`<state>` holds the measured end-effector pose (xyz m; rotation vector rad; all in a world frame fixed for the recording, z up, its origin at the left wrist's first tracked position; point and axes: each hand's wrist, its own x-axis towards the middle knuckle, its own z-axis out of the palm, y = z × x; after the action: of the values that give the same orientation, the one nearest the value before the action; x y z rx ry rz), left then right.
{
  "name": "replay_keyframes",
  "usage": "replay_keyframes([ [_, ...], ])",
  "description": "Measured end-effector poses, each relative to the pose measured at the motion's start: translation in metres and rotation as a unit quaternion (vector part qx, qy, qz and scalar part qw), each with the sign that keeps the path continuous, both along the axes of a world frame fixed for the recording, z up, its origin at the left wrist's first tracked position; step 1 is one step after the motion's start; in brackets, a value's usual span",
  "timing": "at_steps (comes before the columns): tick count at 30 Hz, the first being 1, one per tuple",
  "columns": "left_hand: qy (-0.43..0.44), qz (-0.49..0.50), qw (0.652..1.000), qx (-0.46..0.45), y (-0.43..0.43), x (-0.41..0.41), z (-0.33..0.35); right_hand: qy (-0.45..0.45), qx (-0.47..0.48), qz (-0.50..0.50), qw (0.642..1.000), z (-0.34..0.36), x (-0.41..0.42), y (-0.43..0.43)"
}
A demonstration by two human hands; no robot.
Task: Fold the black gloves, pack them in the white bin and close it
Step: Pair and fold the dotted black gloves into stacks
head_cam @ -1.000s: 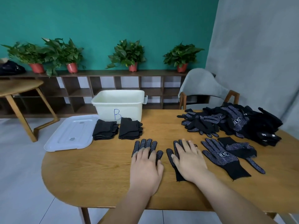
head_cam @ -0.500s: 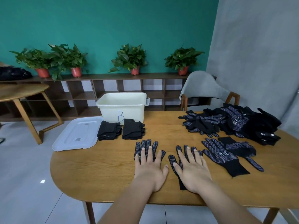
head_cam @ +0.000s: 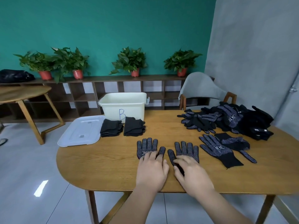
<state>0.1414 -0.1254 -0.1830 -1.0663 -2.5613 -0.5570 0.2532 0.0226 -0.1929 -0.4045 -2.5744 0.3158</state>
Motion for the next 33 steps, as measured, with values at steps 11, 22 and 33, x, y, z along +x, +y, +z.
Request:
replay_keyframes([
  [11,0.002,0.089,0.996,0.003,-0.003,-0.001,0.0,0.013,-0.008,-0.031,0.999,0.001,0.003,0.0],
  [22,-0.068,0.065,0.993,0.069,-0.012,-0.005,0.002,-0.011,-0.01,-0.056,0.998,0.002,0.002,0.0],
  [33,-0.14,0.009,0.967,0.214,-0.015,-0.007,0.005,0.007,0.002,-0.025,1.0,0.008,0.006,0.002],
])
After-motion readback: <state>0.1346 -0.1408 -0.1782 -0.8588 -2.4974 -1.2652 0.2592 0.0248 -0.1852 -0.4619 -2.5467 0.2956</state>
